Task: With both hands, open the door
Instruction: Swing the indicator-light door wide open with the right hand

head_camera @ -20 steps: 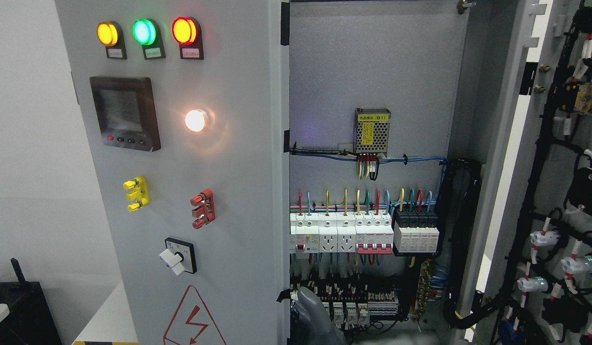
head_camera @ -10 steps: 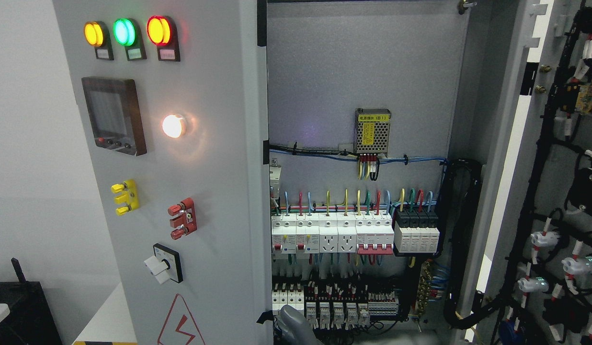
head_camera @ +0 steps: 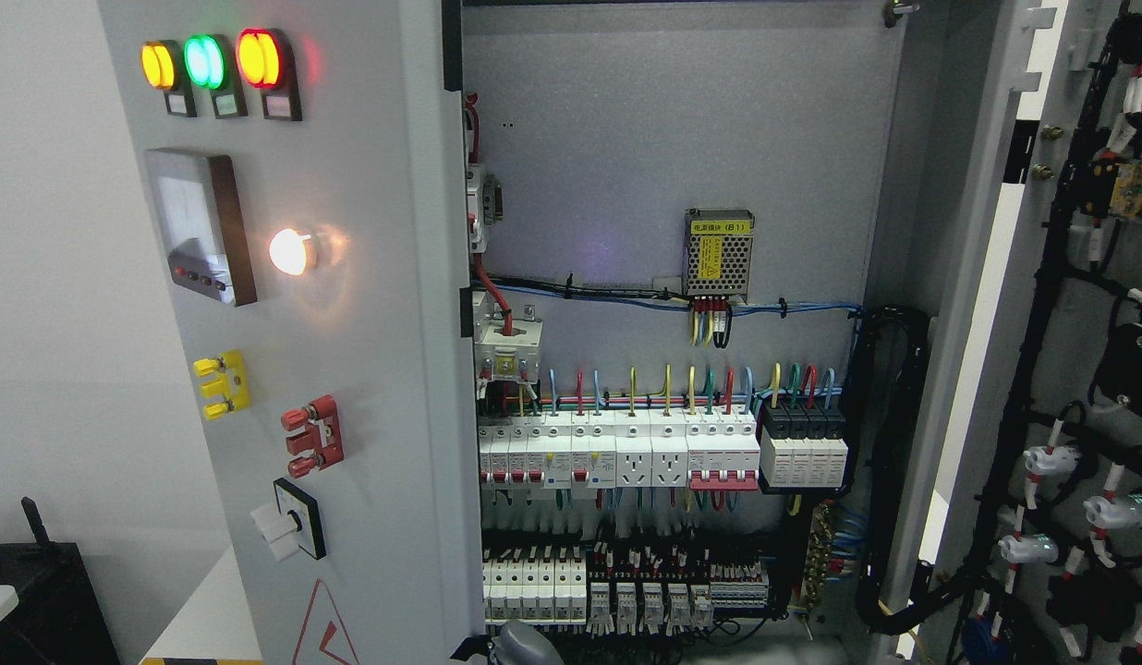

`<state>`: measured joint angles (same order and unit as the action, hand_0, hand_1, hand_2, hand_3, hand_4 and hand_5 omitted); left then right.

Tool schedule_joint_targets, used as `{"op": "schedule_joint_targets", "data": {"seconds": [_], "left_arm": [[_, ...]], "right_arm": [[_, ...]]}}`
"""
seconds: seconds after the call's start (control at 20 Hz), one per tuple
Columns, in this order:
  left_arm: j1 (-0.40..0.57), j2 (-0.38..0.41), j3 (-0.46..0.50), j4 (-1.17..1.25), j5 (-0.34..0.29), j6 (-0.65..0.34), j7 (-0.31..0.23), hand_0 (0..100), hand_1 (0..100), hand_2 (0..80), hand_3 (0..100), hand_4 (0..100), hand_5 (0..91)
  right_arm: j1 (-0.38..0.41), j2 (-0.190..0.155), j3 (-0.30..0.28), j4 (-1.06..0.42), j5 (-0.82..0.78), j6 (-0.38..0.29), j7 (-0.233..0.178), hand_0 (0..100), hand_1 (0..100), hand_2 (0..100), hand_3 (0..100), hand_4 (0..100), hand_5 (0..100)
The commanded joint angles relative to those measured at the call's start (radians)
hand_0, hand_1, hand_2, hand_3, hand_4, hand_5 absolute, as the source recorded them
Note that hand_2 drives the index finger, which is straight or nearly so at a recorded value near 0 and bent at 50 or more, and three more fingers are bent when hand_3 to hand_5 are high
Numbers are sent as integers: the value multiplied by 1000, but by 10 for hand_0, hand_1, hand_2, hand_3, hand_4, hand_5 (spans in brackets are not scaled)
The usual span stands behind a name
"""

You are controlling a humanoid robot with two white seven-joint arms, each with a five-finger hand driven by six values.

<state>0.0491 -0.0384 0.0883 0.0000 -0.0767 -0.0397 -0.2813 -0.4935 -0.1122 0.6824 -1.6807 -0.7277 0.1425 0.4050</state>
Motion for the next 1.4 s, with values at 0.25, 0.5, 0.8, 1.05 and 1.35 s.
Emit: {"op": "schedule_joint_targets", "data": {"seconds": [0.25, 0.5, 0.8, 1.05, 1.35], "left_arm": [[0, 0, -1, -3, 0, 0, 4, 0, 0, 0, 0, 33, 0], [0, 0, -1, -3, 0, 1, 4, 0, 0, 0, 0, 32, 0], [0, 0, 1, -3, 0, 0, 4, 0, 0, 0, 0, 32, 0], [0, 0, 1, -3, 0, 0, 5, 0, 0, 0, 0, 32, 0], [0, 0, -1, -3, 0, 0, 5, 0, 0, 0, 0, 31, 0]], "right_arm": [[18, 39, 100, -71, 1, -3, -2, 0, 0, 0, 0, 0, 0], [35, 58, 117, -83, 2, -1, -3, 0, 0, 0, 0, 0, 0], [41, 60, 152, -82, 22, 2, -14, 0, 0, 0, 0, 0, 0], [41, 69, 187, -74, 99, 3, -14, 0, 0, 0, 0, 0, 0], [41, 104, 196, -56, 186, 9, -15, 0, 0, 0, 0, 0, 0]]}}
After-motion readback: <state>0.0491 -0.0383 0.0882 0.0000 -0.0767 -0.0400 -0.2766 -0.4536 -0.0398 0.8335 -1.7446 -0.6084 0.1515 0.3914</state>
